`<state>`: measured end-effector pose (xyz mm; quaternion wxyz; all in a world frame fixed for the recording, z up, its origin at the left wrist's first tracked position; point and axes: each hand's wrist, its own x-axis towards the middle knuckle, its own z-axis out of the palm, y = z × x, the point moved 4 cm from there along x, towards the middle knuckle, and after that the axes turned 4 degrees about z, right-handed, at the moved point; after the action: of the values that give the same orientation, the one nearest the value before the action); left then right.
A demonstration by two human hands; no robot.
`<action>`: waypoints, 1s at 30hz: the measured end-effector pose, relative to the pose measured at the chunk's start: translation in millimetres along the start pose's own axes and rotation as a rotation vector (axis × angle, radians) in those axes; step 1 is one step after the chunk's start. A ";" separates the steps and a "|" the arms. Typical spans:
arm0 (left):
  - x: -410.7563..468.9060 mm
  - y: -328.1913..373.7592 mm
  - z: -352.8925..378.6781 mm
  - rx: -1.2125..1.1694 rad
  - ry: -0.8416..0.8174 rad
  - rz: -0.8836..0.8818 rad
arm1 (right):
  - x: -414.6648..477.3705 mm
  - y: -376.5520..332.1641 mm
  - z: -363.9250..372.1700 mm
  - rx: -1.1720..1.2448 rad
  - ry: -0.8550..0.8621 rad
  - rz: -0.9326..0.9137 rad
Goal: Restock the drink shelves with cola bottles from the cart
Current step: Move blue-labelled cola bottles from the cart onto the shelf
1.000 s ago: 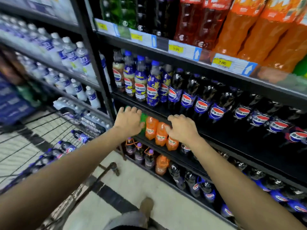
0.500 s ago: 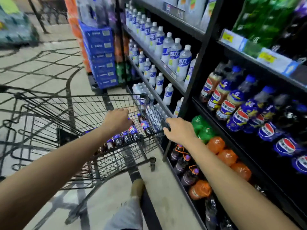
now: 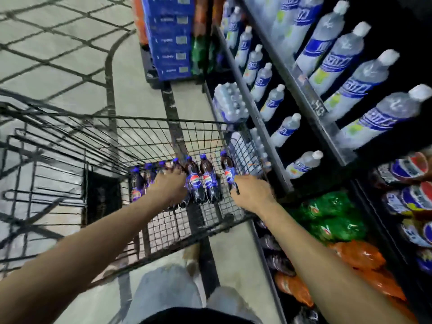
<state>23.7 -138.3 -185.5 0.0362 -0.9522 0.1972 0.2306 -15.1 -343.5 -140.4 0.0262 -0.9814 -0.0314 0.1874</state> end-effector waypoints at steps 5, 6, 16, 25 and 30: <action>57.4 5.5 39.5 -0.025 -0.107 0.061 | 61.2 2.5 40.8 -0.051 -0.129 0.012; 69.5 6.6 49.8 -0.028 -0.117 0.067 | 73.0 4.4 51.5 -0.063 -0.141 0.010; 162.4 35.8 139.5 -0.125 -0.100 0.143 | 163.9 39.2 160.4 -0.092 -0.257 0.162; 186.4 34.0 188.8 -0.350 -0.132 0.050 | 211.3 69.0 232.8 0.155 -0.196 0.486; 195.3 35.2 191.8 -0.615 -0.071 -0.099 | 223.3 76.4 263.1 0.370 -0.145 0.704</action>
<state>87.7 -210.2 -444.2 -0.2353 -0.9183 0.0705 0.3104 98.9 -393.2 -471.2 0.1345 -0.8952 0.3393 0.2559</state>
